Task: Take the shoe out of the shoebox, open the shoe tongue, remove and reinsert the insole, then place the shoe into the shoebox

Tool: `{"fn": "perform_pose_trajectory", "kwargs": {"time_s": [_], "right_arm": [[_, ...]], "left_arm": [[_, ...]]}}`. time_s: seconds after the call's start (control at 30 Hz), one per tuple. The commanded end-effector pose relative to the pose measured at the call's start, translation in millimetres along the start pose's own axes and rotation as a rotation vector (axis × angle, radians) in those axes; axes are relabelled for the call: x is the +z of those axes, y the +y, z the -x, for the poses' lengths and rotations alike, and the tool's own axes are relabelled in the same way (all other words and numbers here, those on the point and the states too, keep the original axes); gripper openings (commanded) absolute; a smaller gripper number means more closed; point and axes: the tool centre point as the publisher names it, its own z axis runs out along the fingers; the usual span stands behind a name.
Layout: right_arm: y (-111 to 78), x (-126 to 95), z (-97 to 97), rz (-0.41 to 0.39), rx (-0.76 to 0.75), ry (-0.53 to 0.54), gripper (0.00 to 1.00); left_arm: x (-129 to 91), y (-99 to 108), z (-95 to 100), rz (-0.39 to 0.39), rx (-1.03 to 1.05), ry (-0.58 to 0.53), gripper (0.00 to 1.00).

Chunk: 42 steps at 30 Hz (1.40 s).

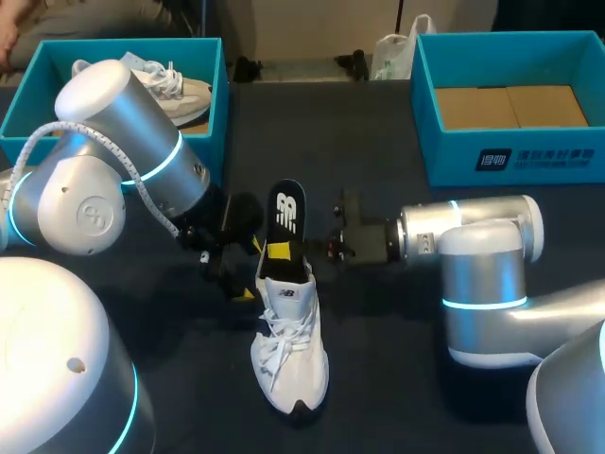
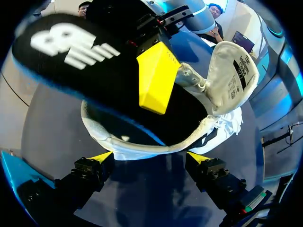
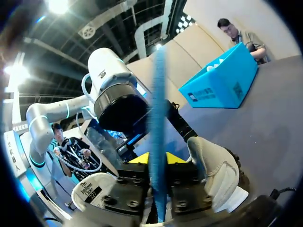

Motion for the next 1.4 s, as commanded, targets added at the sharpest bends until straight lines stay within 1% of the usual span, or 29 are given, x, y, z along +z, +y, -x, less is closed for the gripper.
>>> {"fn": "perform_pose_trajectory", "kwargs": {"time_s": [0.03, 0.23, 0.4, 0.6, 0.77, 0.8, 0.83, 0.9, 0.93, 1.03, 1.17, 1.4], "right_arm": [[-3.0, 4.9, -3.2, -0.017, 0.011, -0.015, 0.00], [-13.2, 7.9, 4.8, -0.059, 0.080, -0.014, 0.00], [-28.0, 10.3, 8.5, -0.094, 0.140, -0.019, 0.00], [-45.4, 10.9, 2.3, -0.104, 0.166, -0.029, 0.00], [-48.4, 11.7, -4.2, -0.102, 0.155, -0.037, 0.00], [-47.4, 11.9, -5.7, -0.101, 0.146, -0.039, 0.12], [-45.8, 12.1, -7.5, -0.100, 0.134, -0.041, 0.31], [-42.1, 12.2, -10.8, -0.096, 0.112, -0.047, 0.41], [-40.2, 12.1, -12.3, -0.096, 0.099, -0.051, 0.44], [-34.3, 11.4, -15.8, -0.096, 0.071, -0.061, 0.43], [-31.8, 10.2, -16.3, -0.094, 0.036, -0.072, 0.43], [-21.6, 5.4, -18.8, -0.048, -0.015, -0.074, 0.43]], "left_arm": [[0.7, 0.2, 0.0, 0.000, 0.000, 0.000, 1.00], [0.7, 0.2, 0.0, 0.000, 0.000, 0.000, 1.00], [0.7, 0.2, 0.0, 0.000, 0.000, 0.000, 1.00], [0.7, 0.2, 0.0, 0.000, 0.000, 0.000, 1.00], [0.7, 0.2, 0.0, 0.000, 0.000, 0.000, 1.00], [0.7, 0.2, 0.0, 0.000, 0.000, 0.000, 1.00], [0.7, 0.2, 0.0, 0.000, 0.000, 0.000, 1.00], [0.7, 0.2, 0.0, 0.000, 0.000, 0.000, 1.00], [0.7, 0.2, 0.0, 0.000, 0.000, 0.000, 1.00], [0.7, 0.2, 0.0, 0.000, 0.000, 0.000, 1.00], [0.7, 0.2, 0.0, 0.000, 0.000, 0.000, 1.00], [0.7, 0.2, 0.0, 0.000, 0.000, 0.000, 1.00]]}}
